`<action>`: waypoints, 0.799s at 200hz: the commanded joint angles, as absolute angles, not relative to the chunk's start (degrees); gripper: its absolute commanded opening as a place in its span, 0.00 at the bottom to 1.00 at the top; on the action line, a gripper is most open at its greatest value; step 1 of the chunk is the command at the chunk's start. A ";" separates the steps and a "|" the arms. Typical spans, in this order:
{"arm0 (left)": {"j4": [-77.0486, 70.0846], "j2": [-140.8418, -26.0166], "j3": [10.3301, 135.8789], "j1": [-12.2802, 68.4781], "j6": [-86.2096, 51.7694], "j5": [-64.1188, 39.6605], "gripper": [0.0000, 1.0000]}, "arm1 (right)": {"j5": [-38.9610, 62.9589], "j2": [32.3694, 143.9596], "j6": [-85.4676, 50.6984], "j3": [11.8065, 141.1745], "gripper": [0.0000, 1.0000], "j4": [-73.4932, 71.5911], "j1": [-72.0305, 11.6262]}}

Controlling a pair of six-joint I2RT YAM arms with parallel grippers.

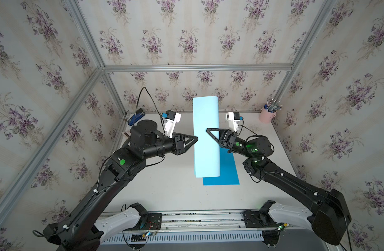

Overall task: Fold the rectangular paper in half along the long edge
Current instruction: Fold the paper.

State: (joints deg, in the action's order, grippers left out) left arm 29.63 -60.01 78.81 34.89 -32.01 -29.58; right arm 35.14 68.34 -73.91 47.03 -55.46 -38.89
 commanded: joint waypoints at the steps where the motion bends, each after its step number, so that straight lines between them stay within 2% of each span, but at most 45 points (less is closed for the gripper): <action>1: 27.57 -60.20 79.58 34.90 -31.73 -29.77 0.42 | 36.61 68.88 -75.92 47.04 0.30 -59.98 -38.94; 107: 27.07 -60.56 79.82 34.90 -31.62 -30.13 0.40 | 39.63 71.67 -80.80 46.33 0.30 -67.21 -39.11; 141: 27.07 -60.49 79.63 34.94 -31.55 -30.21 0.36 | 40.25 72.89 -82.31 46.13 0.30 -69.66 -39.21; 160: 27.16 -60.48 79.55 34.89 -31.49 -30.25 0.30 | 40.63 73.29 -82.64 46.14 0.30 -70.32 -39.29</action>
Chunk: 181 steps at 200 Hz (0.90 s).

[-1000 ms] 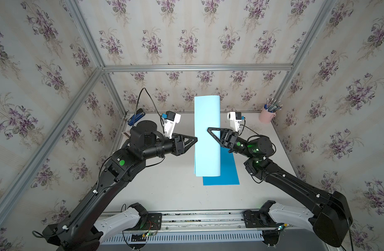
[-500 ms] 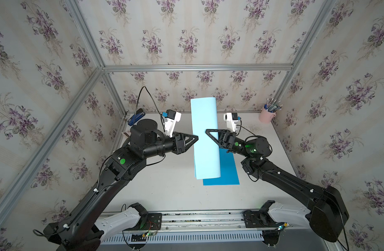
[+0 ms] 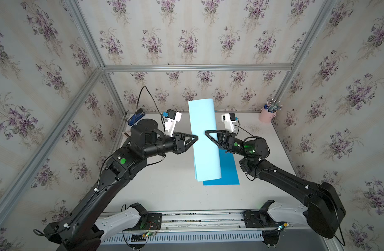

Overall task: Fold the rectangular paper in half along the long edge
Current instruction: Fold the paper.

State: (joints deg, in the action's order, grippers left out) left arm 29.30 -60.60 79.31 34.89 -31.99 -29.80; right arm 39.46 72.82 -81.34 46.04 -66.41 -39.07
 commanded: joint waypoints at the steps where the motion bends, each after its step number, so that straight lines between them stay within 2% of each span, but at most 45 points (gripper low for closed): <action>1: 27.11 -60.47 79.55 34.89 -31.52 -30.24 0.30 | 40.66 73.34 -82.63 46.18 0.30 -70.36 -39.29; 60: 26.99 -60.62 79.45 34.94 -31.54 -30.40 0.10 | 41.31 73.41 -82.35 46.41 0.30 -69.97 -39.46; 88: 26.76 -60.62 79.36 34.92 -31.63 -30.58 0.00 | 41.44 72.67 -80.37 46.86 0.33 -67.45 -39.49; 143: 26.98 -60.21 79.78 34.92 -32.01 -31.59 0.00 | 41.02 68.37 -64.51 53.31 0.49 -44.46 -39.48; 181: 27.07 -59.91 80.06 34.95 -32.28 -32.10 0.00 | 38.73 66.90 -54.28 58.41 0.53 -28.33 -39.47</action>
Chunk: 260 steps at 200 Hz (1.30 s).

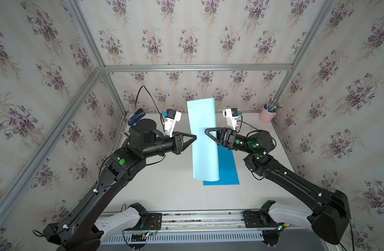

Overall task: Fold the rectangular paper in half along the long edge
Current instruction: Fold the paper.

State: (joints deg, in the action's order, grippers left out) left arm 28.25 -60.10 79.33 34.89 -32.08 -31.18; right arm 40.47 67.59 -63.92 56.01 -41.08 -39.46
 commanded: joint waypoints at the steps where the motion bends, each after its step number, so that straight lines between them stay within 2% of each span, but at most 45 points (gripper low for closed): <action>1: 27.11 -59.88 80.07 34.96 -32.27 -32.13 0.00 | 38.66 66.89 -54.08 58.56 0.53 -27.96 -39.47; 61: 27.50 -60.10 80.74 34.89 -32.10 -32.43 0.00 | 36.82 66.45 -45.70 63.29 0.52 -14.01 -39.51; 80: 27.51 -60.27 80.75 34.89 -32.01 -32.34 0.00 | 37.35 66.09 -45.18 63.47 0.48 -13.27 -39.49; 115: 27.31 -60.73 80.83 34.94 -32.09 -32.47 0.01 | 39.91 65.74 -47.89 62.77 0.37 -17.32 -39.46; 153: 27.42 -60.73 81.09 34.89 -32.08 -32.34 0.05 | 42.09 65.83 -51.66 61.28 0.34 -22.96 -39.40; 206: 27.26 -60.56 80.82 34.89 -32.20 -32.30 0.26 | 42.13 65.33 -56.93 58.17 0.31 -31.28 -39.31; 237: 27.15 -60.56 80.68 34.94 -32.27 -32.37 0.27 | 41.23 65.30 -58.62 56.50 0.31 -34.00 -39.37; 260: 27.16 -60.62 80.67 34.89 -32.32 -32.47 0.24 | 40.21 64.96 -58.66 55.94 0.30 -34.02 -39.37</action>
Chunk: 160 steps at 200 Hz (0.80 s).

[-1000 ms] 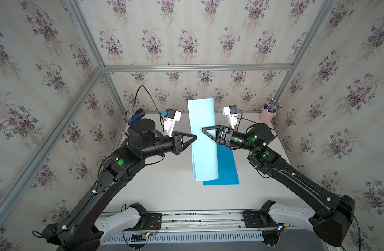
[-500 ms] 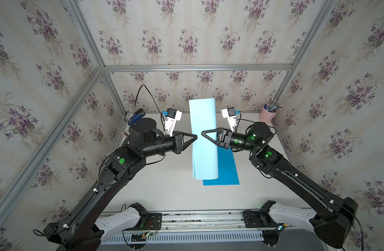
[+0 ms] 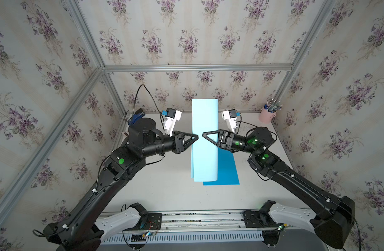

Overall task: Fold the rectangular paper in half along the long edge
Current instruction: Fold the paper.

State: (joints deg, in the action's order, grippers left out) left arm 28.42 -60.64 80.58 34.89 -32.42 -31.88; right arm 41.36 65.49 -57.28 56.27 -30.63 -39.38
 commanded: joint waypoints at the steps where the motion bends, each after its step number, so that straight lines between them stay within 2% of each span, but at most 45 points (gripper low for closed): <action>1: 27.11 -60.63 80.68 34.94 -32.24 -32.50 0.24 | 40.14 64.96 -58.60 55.92 0.30 -34.06 -39.37; 68: 26.26 -60.89 79.98 34.90 -32.67 -33.00 0.14 | 38.95 64.62 -58.20 56.07 0.30 -33.76 -39.37; 110: 25.66 -61.26 79.72 34.96 -33.22 -33.75 0.17 | 37.94 64.56 -57.96 55.81 0.30 -33.71 -39.49; 127: 25.62 -61.26 79.72 34.95 -33.37 -33.73 0.22 | 37.28 64.51 -57.70 55.72 0.30 -33.30 -39.55; 160: 25.38 -61.35 79.72 34.90 -33.49 -34.08 0.23 | 36.15 64.20 -57.20 55.51 0.30 -33.01 -39.66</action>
